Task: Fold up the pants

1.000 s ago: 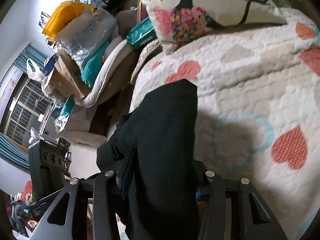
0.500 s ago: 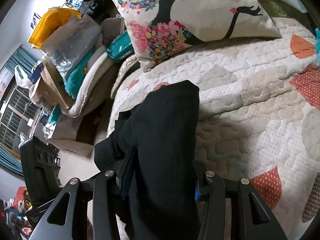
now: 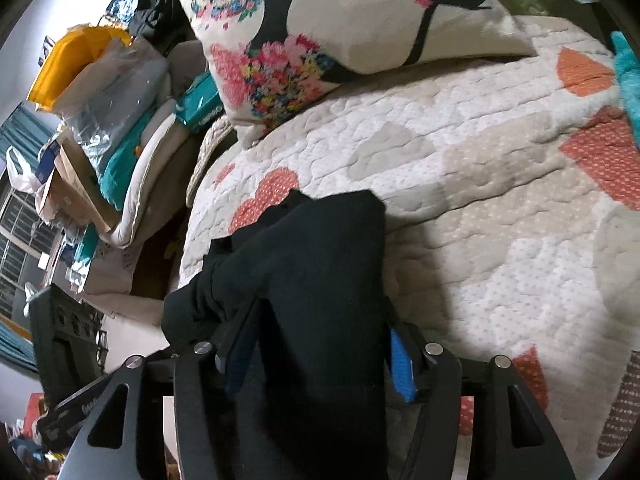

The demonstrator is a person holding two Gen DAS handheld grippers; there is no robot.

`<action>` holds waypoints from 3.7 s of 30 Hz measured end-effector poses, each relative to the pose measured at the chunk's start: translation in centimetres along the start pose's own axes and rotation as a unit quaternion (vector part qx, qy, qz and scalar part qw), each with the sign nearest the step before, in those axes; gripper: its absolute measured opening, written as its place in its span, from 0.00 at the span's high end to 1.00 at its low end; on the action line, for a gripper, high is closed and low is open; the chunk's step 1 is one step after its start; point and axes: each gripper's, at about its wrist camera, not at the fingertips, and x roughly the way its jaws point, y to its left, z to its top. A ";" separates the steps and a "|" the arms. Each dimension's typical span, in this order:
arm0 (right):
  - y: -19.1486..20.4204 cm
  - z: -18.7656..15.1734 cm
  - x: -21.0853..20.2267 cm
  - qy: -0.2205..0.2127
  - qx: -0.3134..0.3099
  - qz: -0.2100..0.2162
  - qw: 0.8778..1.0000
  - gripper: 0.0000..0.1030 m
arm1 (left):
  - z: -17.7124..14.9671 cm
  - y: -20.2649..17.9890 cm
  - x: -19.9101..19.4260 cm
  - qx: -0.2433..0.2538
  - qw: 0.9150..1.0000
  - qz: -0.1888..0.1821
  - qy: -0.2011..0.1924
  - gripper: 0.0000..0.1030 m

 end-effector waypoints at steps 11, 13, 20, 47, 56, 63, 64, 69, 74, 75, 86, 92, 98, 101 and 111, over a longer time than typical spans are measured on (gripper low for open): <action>0.3 -3.9 -3.5 -0.013 -0.042 -0.039 0.998 0.36 | 0.8 2.6 -0.7 -0.089 0.994 -0.064 0.012 0.40; -0.1 -4.5 -4.0 -0.018 -0.040 -0.044 0.998 0.34 | 0.9 3.5 -0.9 -0.118 0.989 -0.084 0.015 0.38; -0.3 -6.4 -7.1 -0.035 -0.047 -0.055 0.997 0.34 | 1.4 3.8 -3.9 -0.127 0.990 -0.066 -0.022 0.37; 3.3 -17.9 -13.6 -0.091 -0.131 -0.130 0.979 0.30 | -15.8 -1.4 -15.5 0.135 0.955 0.188 -0.185 0.21; 4.5 -18.9 -12.8 -0.091 -0.170 -0.149 0.970 0.27 | -17.0 -2.3 -14.0 0.165 0.949 0.211 -0.169 0.21; 4.0 -18.9 -11.3 -0.069 -0.163 -0.153 0.972 0.27 | -16.9 -2.6 -13.2 0.165 0.955 0.199 -0.147 0.21; 3.8 -18.9 -11.2 -0.067 -0.159 -0.153 0.973 0.27 | -16.9 -2.5 -13.0 0.163 0.956 0.198 -0.142 0.21; 3.6 -18.9 -10.6 -0.062 -0.155 -0.153 0.974 0.27 | -16.7 -2.3 -12.5 0.154 0.961 0.194 -0.126 0.21; 3.7 -18.8 -10.3 -0.060 -0.157 -0.152 0.974 0.27 | -16.7 -2.3 -12.3 0.153 0.962 0.190 -0.121 0.21; 3.7 -18.7 -10.3 -0.060 -0.156 -0.152 0.974 0.27 | -16.7 -2.3 -12.3 0.154 0.962 0.190 -0.120 0.21; 3.5 -18.6 -10.6 -0.069 -0.148 -0.153 0.975 0.27 | -17.0 -3.2 -13.5 0.169 0.957 0.183 -0.150 0.21; 3.5 -18.5 -10.8 -0.077 -0.151 -0.161 0.972 0.27 | -17.2 -3.7 -14.2 0.181 0.954 0.171 -0.164 0.21; 3.3 -18.3 -10.6 -0.076 -0.150 -0.163 0.972 0.27 | -17.3 -3.9 -14.3 0.183 0.955 0.162 -0.165 0.21; 3.2 -18.2 -10.5 -0.075 -0.149 -0.164 0.972 0.27 | -17.3 -4.0 -14.2 0.182 0.956 0.160 -0.163 0.21; 3.0 -18.2 -10.3 -0.072 -0.151 -0.165 0.972 0.26 | -17.3 -4.0 -14.1 0.183 0.957 0.159 -0.160 0.21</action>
